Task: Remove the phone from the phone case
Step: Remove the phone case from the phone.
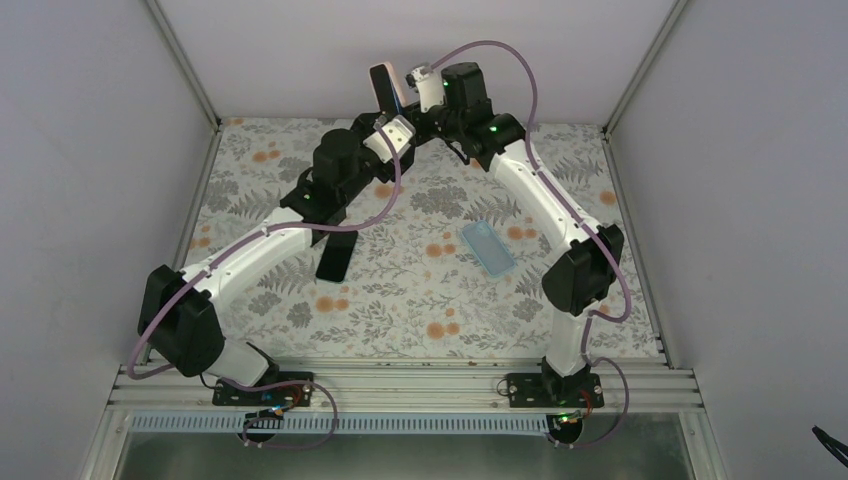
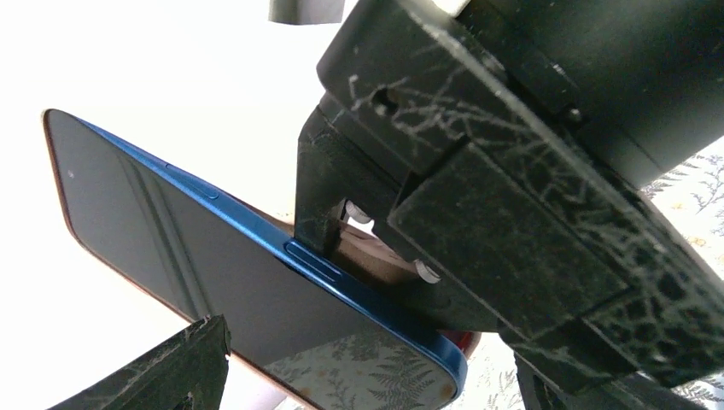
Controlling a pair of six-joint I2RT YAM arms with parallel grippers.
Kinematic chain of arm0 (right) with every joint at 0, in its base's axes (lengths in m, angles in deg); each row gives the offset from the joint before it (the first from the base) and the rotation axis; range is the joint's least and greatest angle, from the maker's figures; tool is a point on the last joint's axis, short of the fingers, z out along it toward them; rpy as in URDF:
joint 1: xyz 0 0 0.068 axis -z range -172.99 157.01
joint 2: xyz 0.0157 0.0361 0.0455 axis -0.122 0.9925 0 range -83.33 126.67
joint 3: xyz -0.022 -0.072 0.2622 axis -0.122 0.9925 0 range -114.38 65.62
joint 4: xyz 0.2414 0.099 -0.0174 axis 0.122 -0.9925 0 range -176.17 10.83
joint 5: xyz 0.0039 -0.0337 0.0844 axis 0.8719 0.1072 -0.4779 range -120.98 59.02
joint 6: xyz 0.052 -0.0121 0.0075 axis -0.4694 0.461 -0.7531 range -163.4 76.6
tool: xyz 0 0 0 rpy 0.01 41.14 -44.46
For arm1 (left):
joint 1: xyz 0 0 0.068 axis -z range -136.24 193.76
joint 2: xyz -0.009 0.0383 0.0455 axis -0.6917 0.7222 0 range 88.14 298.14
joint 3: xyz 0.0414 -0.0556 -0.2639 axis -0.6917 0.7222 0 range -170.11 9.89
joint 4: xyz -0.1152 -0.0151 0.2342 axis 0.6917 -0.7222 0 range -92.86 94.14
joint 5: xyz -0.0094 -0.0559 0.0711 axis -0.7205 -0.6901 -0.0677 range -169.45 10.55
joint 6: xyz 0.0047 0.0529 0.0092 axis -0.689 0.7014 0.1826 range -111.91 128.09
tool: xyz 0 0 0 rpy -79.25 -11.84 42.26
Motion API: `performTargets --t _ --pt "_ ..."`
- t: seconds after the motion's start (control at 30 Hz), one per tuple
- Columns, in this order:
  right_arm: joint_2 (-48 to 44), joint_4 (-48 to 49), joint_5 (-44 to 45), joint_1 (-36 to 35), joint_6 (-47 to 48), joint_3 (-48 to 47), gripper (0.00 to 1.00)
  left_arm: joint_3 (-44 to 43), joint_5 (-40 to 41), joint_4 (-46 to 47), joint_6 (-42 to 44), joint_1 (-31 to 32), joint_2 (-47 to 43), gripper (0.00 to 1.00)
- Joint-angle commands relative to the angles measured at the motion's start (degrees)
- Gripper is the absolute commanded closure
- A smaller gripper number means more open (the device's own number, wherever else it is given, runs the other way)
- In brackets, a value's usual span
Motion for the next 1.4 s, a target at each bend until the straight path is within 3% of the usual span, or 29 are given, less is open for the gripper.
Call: performTargets --t 0.0,0.47,0.6,0.73,0.87,1.17,1.37 --pt "-2.32 3.03 -1.82 0.41 -0.74 -0.82 0.97 -0.55 4.27 2.81 -0.51 -0.52 0.27 0.18" --pt "-2.53 2.97 -4.47 0.39 -1.44 -1.12 0.97 1.79 12.25 8.18 0.38 -0.56 -0.15 0.17" --pt "-2.78 2.56 -6.15 0.46 -1.54 -1.33 0.97 3.24 21.80 14.74 4.71 0.75 0.88 0.20" --pt "-3.18 2.19 -8.79 0.40 -1.06 -0.45 0.97 5.07 32.98 28.05 15.16 1.75 1.02 0.22" --pt "-2.53 1.15 -11.71 0.40 -0.24 0.05 0.97 7.14 37.68 50.97 31.12 1.98 1.43 0.24" --pt "-1.54 -2.07 -22.92 0.59 3.10 0.37 0.97 11.76 32.72 81.33 55.39 2.15 5.17 0.45" --pt "-1.54 -6.64 -29.75 0.88 6.31 0.49 0.97 13.12 28.41 95.43 64.19 2.17 9.69 0.53"
